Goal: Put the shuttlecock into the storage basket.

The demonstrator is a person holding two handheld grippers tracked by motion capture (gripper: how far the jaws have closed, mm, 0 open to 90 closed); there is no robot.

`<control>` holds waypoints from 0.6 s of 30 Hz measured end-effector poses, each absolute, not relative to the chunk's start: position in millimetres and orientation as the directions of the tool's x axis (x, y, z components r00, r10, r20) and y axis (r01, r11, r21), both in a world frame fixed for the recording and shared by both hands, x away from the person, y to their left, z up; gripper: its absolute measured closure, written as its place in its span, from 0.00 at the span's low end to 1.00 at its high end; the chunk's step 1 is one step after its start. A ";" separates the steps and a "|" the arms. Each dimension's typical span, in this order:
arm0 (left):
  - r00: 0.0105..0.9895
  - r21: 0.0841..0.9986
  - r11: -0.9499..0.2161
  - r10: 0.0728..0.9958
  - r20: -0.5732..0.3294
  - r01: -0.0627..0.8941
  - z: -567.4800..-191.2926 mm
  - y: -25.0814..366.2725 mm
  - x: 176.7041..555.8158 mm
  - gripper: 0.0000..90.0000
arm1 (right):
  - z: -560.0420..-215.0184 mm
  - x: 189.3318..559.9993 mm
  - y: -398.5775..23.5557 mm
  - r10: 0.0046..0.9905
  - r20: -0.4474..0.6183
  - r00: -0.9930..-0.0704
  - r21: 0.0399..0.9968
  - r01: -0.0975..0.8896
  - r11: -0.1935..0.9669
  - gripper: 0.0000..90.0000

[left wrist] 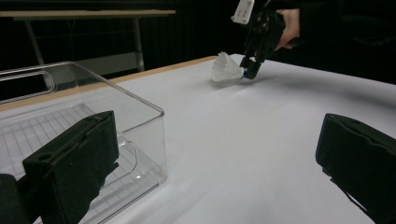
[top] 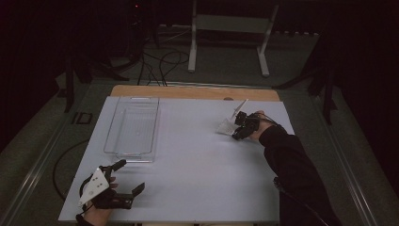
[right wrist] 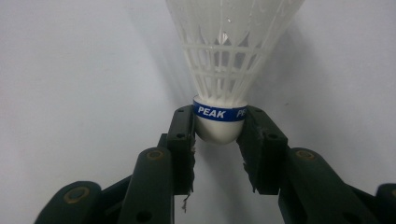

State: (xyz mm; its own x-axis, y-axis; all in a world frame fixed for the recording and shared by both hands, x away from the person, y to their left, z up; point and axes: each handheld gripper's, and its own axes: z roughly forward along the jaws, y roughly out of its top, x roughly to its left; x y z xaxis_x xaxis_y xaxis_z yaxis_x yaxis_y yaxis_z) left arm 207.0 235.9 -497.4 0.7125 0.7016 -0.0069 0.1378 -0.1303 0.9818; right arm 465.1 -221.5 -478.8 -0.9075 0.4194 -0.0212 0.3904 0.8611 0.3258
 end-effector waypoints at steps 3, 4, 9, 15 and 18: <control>0.713 0.981 -0.132 0.701 -0.007 0.140 -497.6 235.1 207.2 0.00 | -475.2 459.4 -222.4 0.414 -0.016 -0.910 0.327 0.387 0.862 0.74; 0.713 0.981 -0.133 0.701 -0.007 0.140 -497.7 234.9 207.2 0.00 | -474.6 457.4 -222.5 0.409 -0.018 -0.912 0.325 0.382 0.865 0.74; 0.713 0.981 -0.133 0.701 -0.007 0.141 -497.5 234.8 206.9 0.00 | -473.7 445.6 -222.5 0.379 -0.032 -0.925 0.346 0.345 0.872 0.74; 0.716 0.980 -0.141 0.698 0.000 0.139 -496.4 232.7 206.2 0.00 | -472.2 431.9 -222.5 0.356 -0.027 -0.934 0.377 0.320 0.869 0.74; 0.719 0.979 -0.148 0.695 0.004 0.138 -496.0 231.4 205.6 0.00 | -472.3 426.4 -222.0 0.339 -0.019 -0.941 0.384 0.306 0.871 0.74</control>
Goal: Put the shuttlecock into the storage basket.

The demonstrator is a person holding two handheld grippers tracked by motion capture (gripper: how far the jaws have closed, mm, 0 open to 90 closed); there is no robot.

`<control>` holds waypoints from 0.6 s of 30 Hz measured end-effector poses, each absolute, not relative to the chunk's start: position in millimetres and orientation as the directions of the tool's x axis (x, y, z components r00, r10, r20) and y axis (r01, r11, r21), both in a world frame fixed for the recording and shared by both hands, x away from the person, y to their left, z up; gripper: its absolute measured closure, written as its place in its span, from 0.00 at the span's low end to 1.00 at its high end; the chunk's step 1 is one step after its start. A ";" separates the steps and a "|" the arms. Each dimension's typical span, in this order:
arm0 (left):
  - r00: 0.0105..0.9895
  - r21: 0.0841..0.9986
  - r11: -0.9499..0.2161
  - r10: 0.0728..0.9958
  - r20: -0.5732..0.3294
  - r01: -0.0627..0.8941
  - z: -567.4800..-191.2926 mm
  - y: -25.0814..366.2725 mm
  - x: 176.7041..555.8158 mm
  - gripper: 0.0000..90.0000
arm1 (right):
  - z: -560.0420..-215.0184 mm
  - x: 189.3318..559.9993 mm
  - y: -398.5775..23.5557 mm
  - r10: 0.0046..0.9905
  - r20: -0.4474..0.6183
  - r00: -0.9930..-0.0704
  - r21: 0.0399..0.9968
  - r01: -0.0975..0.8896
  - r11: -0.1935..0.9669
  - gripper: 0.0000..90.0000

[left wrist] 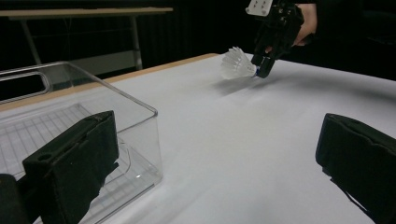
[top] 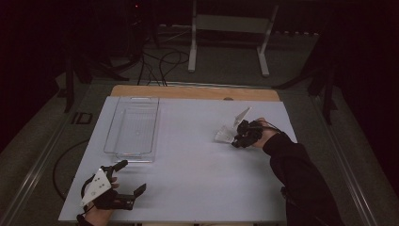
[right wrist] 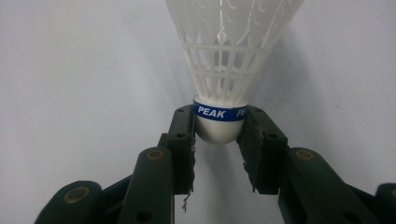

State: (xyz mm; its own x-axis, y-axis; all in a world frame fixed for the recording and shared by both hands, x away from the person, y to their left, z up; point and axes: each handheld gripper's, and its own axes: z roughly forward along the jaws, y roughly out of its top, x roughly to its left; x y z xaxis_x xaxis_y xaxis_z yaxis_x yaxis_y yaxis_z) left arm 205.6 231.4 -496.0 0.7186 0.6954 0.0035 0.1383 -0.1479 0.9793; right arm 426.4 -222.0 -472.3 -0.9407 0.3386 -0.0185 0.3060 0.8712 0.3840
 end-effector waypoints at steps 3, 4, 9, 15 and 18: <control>0.718 0.979 -0.145 0.696 -0.001 0.142 -496.0 231.4 205.8 0.00 | -472.8 420.9 -221.1 0.326 -0.007 -0.945 0.394 0.297 0.870 0.74; 0.718 0.979 -0.145 0.696 -0.002 0.144 -496.1 231.3 205.9 0.00 | -472.4 419.1 -220.9 0.320 -0.012 -0.947 0.401 0.289 0.869 0.74; 0.724 0.975 -0.153 0.689 -0.011 0.161 -496.7 229.3 207.3 0.00 | -471.8 406.9 -214.9 0.268 -0.006 -0.963 0.424 0.240 0.873 0.74; 0.734 0.970 -0.166 0.678 -0.017 0.175 -497.0 225.9 209.1 0.00 | -466.5 393.0 -205.2 0.208 -0.018 -0.978 0.464 0.176 0.868 0.74; 0.741 0.967 -0.166 0.671 -0.034 0.194 -495.8 224.8 210.7 0.00 | -462.2 384.8 -201.8 0.183 -0.018 -0.983 0.473 0.153 0.868 0.74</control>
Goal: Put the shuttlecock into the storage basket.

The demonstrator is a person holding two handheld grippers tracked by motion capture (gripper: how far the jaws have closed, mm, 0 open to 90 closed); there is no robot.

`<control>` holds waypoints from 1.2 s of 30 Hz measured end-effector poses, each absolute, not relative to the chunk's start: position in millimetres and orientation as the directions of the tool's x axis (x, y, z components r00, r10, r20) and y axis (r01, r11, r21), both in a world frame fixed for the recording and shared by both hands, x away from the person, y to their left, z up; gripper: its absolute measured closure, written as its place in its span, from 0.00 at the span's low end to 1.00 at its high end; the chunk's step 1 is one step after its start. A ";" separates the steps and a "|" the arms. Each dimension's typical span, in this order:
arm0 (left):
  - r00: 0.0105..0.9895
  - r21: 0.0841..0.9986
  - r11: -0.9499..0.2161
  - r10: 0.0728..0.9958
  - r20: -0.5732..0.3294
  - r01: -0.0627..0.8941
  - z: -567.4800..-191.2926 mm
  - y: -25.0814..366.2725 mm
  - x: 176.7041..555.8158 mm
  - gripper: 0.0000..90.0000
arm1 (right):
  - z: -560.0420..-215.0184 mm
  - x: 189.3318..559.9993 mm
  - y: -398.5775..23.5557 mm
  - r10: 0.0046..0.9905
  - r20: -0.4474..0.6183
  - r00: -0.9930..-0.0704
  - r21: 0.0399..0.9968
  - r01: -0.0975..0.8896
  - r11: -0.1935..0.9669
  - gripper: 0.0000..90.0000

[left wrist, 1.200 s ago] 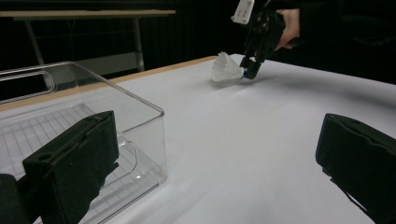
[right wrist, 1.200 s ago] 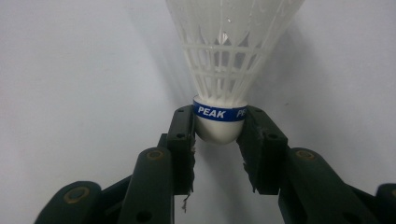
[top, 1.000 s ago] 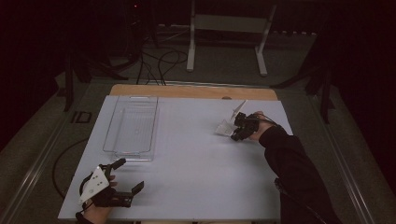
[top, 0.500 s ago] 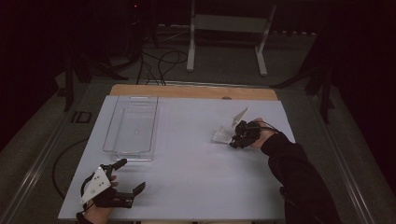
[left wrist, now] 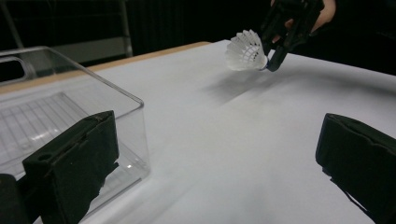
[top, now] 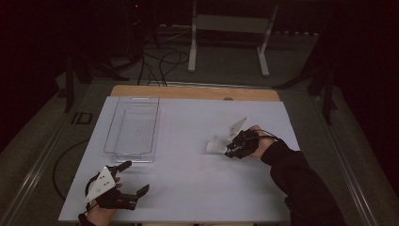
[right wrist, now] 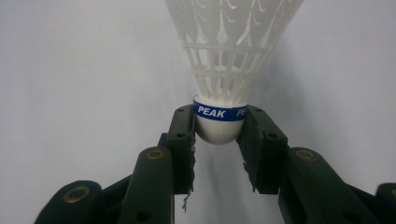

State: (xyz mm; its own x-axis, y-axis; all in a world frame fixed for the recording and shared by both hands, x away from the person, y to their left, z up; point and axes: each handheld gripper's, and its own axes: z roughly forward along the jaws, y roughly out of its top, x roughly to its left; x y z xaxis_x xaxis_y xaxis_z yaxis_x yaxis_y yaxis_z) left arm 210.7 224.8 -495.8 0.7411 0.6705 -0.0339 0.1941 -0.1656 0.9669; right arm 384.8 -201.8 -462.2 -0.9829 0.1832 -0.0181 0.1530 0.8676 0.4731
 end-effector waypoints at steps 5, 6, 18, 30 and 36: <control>0.743 0.963 -0.171 0.668 -0.041 0.207 -493.6 221.6 213.8 0.00 | -458.3 372.3 -198.0 0.145 -0.027 -0.989 0.478 0.114 0.871 0.74; 0.743 0.962 -0.176 0.668 -0.039 0.209 -492.7 220.8 214.3 0.00 | -457.6 369.7 -197.9 0.140 -0.026 -0.990 0.480 0.111 0.870 0.74; 0.730 0.942 -0.167 0.675 -0.106 0.292 -473.4 214.2 227.9 0.00 | -449.9 338.7 -191.0 0.066 -0.051 -0.997 0.488 0.033 0.872 0.74; 0.768 0.918 -0.226 0.630 -0.117 0.326 -423.4 195.3 240.4 0.00 | -438.6 320.2 -182.5 0.027 -0.087 -0.996 0.521 -0.022 0.853 0.74; 0.789 0.893 -0.287 0.605 -0.112 0.347 -403.5 182.1 249.5 0.00 | -431.2 317.5 -181.9 0.028 -0.095 -0.995 0.537 -0.028 0.843 0.74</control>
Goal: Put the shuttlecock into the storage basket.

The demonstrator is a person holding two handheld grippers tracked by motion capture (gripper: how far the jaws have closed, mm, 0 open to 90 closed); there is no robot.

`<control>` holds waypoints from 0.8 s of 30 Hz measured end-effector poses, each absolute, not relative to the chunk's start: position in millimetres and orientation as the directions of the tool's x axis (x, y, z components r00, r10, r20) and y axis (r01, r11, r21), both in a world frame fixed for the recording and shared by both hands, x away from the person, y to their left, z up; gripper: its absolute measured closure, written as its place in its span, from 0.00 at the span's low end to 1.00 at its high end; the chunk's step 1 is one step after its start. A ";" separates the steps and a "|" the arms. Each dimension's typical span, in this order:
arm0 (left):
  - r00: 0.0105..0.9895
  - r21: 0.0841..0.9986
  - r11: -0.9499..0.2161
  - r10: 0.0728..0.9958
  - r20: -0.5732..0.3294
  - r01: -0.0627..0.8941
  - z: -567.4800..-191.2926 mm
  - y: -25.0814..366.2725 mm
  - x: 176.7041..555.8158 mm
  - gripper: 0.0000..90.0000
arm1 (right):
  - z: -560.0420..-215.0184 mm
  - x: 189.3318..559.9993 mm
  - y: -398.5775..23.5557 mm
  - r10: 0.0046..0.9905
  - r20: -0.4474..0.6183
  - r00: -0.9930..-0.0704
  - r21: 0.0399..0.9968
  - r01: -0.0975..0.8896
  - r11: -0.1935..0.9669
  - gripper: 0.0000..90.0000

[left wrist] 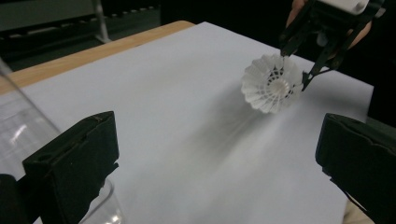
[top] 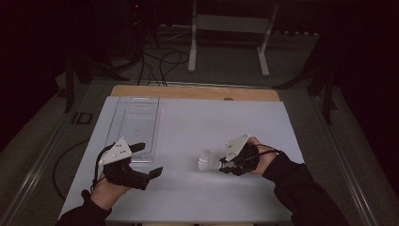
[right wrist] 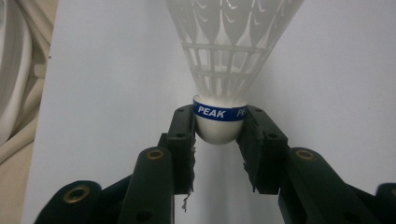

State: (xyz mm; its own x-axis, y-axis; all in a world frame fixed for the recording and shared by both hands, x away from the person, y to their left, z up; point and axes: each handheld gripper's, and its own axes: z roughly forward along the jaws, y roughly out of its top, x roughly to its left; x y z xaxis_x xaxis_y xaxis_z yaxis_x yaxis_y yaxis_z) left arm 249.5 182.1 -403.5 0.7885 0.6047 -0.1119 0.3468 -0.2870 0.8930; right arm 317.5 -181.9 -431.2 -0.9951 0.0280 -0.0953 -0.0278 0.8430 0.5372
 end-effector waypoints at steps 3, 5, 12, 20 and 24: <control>0.795 0.891 -0.279 0.592 -0.134 0.358 -395.3 178.5 254.0 0.00 | -428.2 315.8 -180.7 0.025 -0.100 -0.995 0.537 -0.033 0.843 0.74; 0.800 0.886 -0.292 0.585 -0.131 0.359 -389.9 176.1 256.7 0.00 | -425.9 314.6 -179.6 0.018 -0.108 -0.994 0.538 -0.043 0.842 0.74; 0.824 0.870 -0.345 0.556 -0.112 0.351 -374.1 165.6 263.7 0.00 | -419.7 313.7 -176.9 0.012 -0.113 -0.994 0.546 -0.052 0.836 0.74; 0.850 0.843 -0.393 0.509 -0.132 0.366 -367.5 153.6 276.9 0.00 | -416.6 311.4 -172.5 -0.001 -0.119 -0.993 0.548 -0.066 0.834 0.74; 0.855 0.829 -0.414 0.500 -0.138 0.376 -365.8 147.5 282.6 0.00 | -415.8 310.2 -170.0 -0.004 -0.117 -0.993 0.552 -0.069 0.831 0.74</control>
